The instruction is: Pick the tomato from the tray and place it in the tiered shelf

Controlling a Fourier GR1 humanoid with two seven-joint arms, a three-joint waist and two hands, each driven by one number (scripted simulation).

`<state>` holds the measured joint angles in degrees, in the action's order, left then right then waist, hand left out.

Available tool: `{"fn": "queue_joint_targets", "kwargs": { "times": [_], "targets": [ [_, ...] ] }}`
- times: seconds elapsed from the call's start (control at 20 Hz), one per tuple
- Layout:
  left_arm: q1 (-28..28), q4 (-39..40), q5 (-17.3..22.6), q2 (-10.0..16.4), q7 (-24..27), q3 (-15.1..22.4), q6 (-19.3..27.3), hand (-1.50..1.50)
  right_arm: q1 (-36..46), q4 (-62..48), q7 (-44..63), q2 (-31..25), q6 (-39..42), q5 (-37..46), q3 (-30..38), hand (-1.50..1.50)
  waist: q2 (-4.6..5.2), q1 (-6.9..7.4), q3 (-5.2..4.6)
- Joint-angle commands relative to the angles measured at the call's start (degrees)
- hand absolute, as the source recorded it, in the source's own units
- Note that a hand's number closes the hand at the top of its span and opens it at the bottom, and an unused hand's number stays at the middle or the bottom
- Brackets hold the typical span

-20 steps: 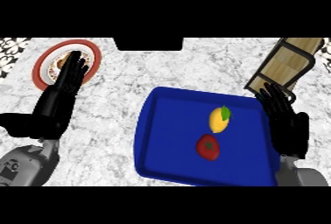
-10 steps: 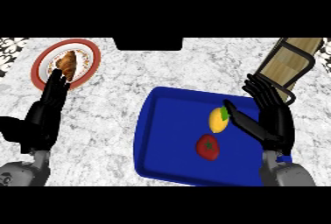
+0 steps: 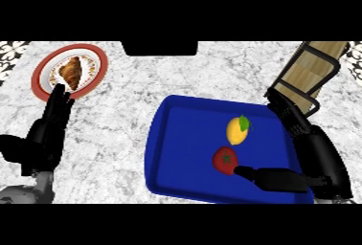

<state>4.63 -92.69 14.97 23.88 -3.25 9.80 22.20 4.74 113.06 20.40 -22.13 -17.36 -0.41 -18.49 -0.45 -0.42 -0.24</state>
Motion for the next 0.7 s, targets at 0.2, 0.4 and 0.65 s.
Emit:
{"fn": "queue_joint_targets", "kwargs": {
  "times": [0.2,0.4,0.65],
  "targets": [
    [0.3,-1.3,-1.0,-0.9,-1.8,1.0,1.1,0.00,9.8,5.3,26.1,-15.4,11.8,12.2,-6.9,-1.50,0.02,1.24,-0.23],
    [1.7,-1.8,-1.1,-0.7,-1.5,0.9,0.1,0.00,18.3,5.8,41.4,-15.2,18.7,15.3,-12.6,-1.50,0.20,2.06,-0.23],
    [1.5,-0.3,0.0,-0.5,-2.0,-0.9,-1.0,0.00,24.4,5.5,57.4,-7.2,22.4,19.9,-19.8,-1.50,0.23,1.12,0.01]
  ]
}}
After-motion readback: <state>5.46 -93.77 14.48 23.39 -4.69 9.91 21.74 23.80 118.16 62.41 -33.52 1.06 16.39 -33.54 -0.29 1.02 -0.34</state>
